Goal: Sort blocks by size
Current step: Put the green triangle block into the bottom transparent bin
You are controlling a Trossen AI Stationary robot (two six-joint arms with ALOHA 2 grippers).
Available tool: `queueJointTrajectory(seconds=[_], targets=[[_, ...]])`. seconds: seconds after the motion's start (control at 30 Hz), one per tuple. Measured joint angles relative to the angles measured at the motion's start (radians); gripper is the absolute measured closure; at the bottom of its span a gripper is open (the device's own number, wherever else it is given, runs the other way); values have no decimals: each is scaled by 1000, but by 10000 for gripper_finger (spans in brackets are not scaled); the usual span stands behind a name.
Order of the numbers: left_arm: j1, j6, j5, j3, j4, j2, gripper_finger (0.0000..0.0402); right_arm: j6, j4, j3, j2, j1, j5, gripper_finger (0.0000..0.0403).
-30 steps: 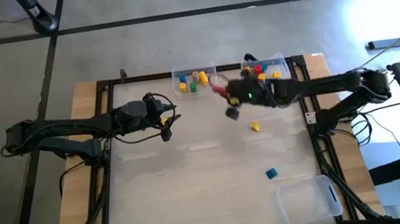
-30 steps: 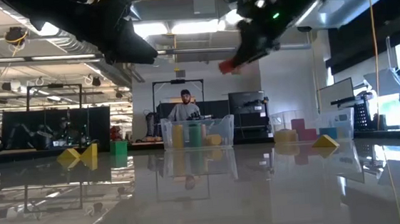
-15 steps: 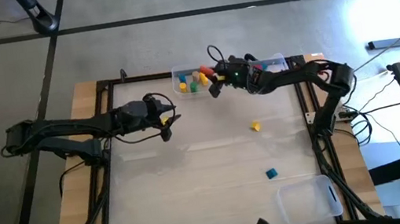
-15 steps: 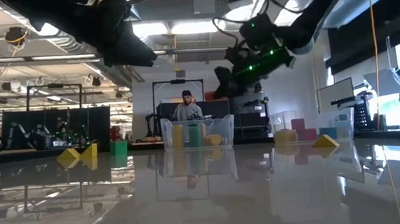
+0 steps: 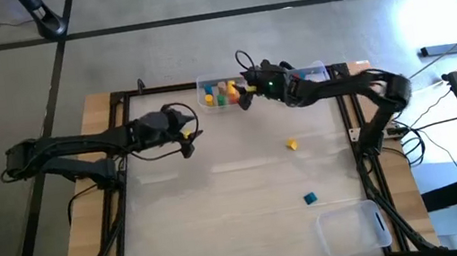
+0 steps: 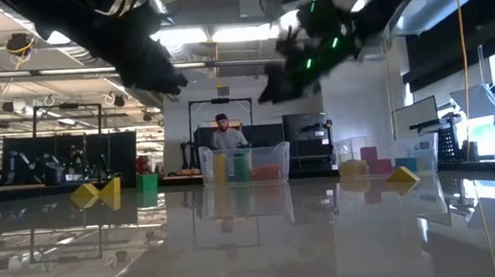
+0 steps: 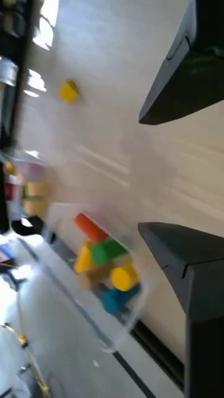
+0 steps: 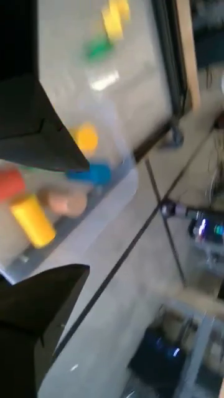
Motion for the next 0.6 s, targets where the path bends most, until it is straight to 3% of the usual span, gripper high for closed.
queueJointTrajectory(seconds=[0.3, 0.5, 0.6], targets=[[85, -49, -49, 1, -234, -2, 148, -8, -506, 1, -340, 200, -78, 135], [225, 16, 18, 1, -317, 40, 148, 12, -779, -3, -380, 313, -145, 134], [304, 95, 82, 1, -316, 91, 149, 23, -812, -19, -377, 334, -139, 134]])
